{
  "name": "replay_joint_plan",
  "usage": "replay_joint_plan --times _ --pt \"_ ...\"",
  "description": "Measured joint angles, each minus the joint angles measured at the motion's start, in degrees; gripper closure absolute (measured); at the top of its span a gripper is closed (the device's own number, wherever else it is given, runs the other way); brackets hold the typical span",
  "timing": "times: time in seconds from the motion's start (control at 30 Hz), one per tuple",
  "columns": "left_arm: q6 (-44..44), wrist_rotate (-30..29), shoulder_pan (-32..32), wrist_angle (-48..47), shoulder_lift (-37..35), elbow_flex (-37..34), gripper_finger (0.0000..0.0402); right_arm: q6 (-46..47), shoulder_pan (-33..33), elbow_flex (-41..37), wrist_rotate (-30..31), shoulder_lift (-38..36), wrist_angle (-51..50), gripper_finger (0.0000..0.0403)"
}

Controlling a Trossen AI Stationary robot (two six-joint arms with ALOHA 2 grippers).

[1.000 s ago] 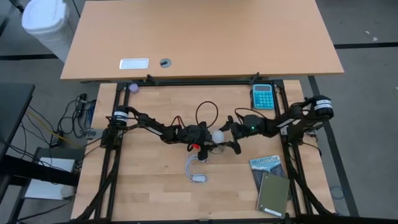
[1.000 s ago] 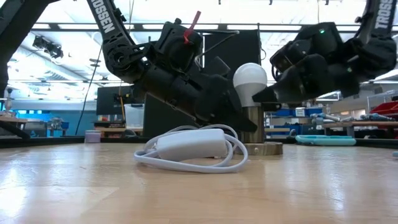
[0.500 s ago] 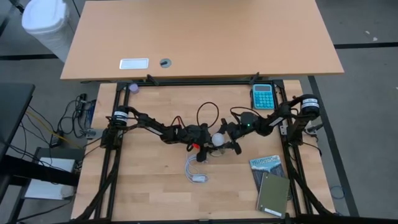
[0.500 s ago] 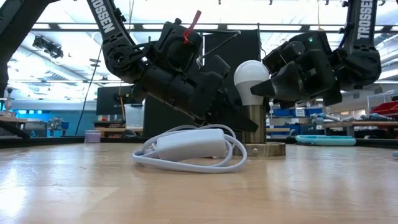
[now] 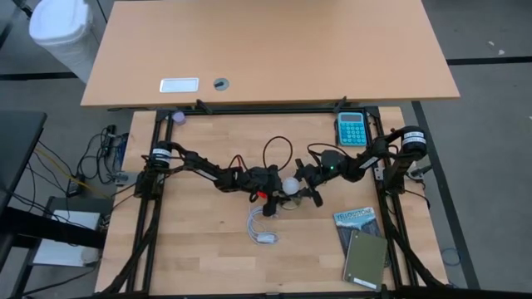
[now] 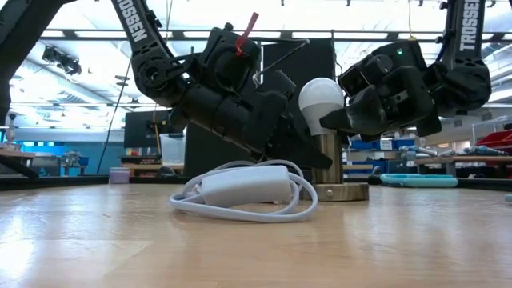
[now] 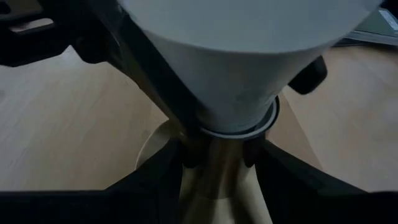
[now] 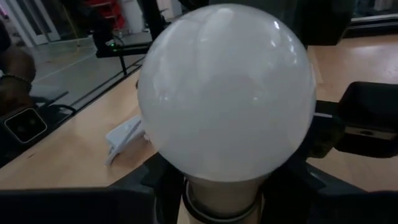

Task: Screw lightbulb
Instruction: Insert the lightbulb into the desk lamp

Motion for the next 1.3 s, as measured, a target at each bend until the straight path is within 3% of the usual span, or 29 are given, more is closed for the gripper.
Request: replay_joint_plan --times 0.17,0.73,0.93,1.07,1.3 --pt "-2.39 -3.65 -0.10 -0.02 -0.04 -0.04 0.0213 1.97 2.42 -0.07 6.38 0.00 0.31 0.0223" --pt "-8.49 -15.20 -0.33 -0.35 0.07 0.05 0.0213 3.70 21.11 0.09 56.53 -0.02 -1.55 0.0225" --pt "-8.85 -16.43 -0.28 0.20 0.08 -0.03 0.0213 7.01 25.35 4.91 69.90 -0.01 -11.12 0.0225" --pt "-8.89 -17.31 -0.20 0.17 0.04 -0.07 0.0213 8.85 26.46 9.03 75.47 -0.02 -19.06 0.0225" --pt "-9.82 -17.22 -0.17 0.30 0.07 -0.01 0.0213 9.99 27.35 9.18 77.77 0.00 -19.58 0.0223"
